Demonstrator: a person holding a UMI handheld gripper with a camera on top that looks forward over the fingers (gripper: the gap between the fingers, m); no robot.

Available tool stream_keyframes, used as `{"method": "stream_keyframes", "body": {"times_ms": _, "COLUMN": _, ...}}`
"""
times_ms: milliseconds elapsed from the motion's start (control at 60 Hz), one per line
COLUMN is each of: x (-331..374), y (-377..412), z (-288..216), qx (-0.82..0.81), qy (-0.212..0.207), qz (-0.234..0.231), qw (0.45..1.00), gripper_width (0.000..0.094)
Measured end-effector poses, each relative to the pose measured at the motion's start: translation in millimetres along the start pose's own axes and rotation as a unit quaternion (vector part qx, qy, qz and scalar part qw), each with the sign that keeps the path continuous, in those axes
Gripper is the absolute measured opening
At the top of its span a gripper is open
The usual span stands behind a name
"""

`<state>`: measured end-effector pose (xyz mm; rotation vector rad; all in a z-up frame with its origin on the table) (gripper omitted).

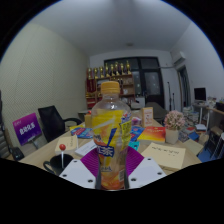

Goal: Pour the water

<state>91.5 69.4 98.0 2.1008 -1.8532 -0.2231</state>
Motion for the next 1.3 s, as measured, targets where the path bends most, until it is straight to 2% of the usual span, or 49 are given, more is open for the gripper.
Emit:
{"method": "stream_keyframes", "body": {"times_ms": 67, "x": -20, "y": -6, "z": -23, "qx": 0.008, "qy": 0.012, "qz": -0.008, "qw": 1.0, "gripper_width": 0.0315}}
{"method": "stream_keyframes", "body": {"times_ms": 117, "x": -12, "y": 1, "z": -1, "qx": 0.012, "qy": 0.012, "qz": -0.02, "qw": 1.0, "gripper_width": 0.0317}}
{"method": "stream_keyframes", "body": {"times_ms": 167, "x": -22, "y": 0, "z": -4, "qx": 0.016, "qy": 0.018, "qz": -0.028, "qw": 0.999, "gripper_width": 0.033}}
{"method": "stream_keyframes", "body": {"times_ms": 250, "x": -25, "y": 0, "z": 14, "qx": 0.034, "qy": 0.044, "qz": -0.02, "qw": 0.998, "gripper_width": 0.034}}
{"method": "stream_keyframes", "body": {"times_ms": 283, "x": -24, "y": 0, "z": 14, "qx": 0.041, "qy": 0.031, "qz": -0.026, "qw": 0.998, "gripper_width": 0.0335}}
{"method": "stream_keyframes", "body": {"times_ms": 433, "x": -24, "y": -2, "z": 14, "qx": 0.039, "qy": 0.038, "qz": -0.02, "qw": 0.998, "gripper_width": 0.0343}}
{"method": "stream_keyframes", "body": {"times_ms": 450, "x": -24, "y": -1, "z": 14, "qx": 0.038, "qy": 0.038, "qz": -0.021, "qw": 0.998, "gripper_width": 0.0385}}
{"method": "stream_keyframes", "body": {"times_ms": 550, "x": -21, "y": -2, "z": 14, "qx": 0.038, "qy": 0.047, "qz": -0.021, "qw": 0.998, "gripper_width": 0.0508}}
{"method": "stream_keyframes", "body": {"times_ms": 667, "x": 2, "y": 2, "z": 12, "qx": -0.001, "qy": 0.073, "qz": -0.038, "qw": 0.997, "gripper_width": 0.0856}}
{"method": "stream_keyframes", "body": {"times_ms": 783, "x": 44, "y": 3, "z": 0, "qx": -0.002, "qy": 0.068, "qz": -0.033, "qw": 0.997, "gripper_width": 0.0835}}
{"method": "stream_keyframes", "body": {"times_ms": 1000, "x": 175, "y": 3, "z": -24, "qx": 0.025, "qy": 0.046, "qz": -0.032, "qw": 0.998, "gripper_width": 0.0834}}
{"method": "stream_keyframes", "body": {"times_ms": 1300, "x": 326, "y": -18, "z": -21, "qx": 0.022, "qy": 0.028, "qz": 0.01, "qw": 0.999, "gripper_width": 0.0831}}
Point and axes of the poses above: the point between the fingertips, and its own axes, seen from behind it with the camera up: y to the left, z down, x backward, against the way the camera looks, the point moved 9 cm from there along x, backward, against the way the camera looks, and after that the axes turned 15 degrees about -x, right-handed, at the moved point
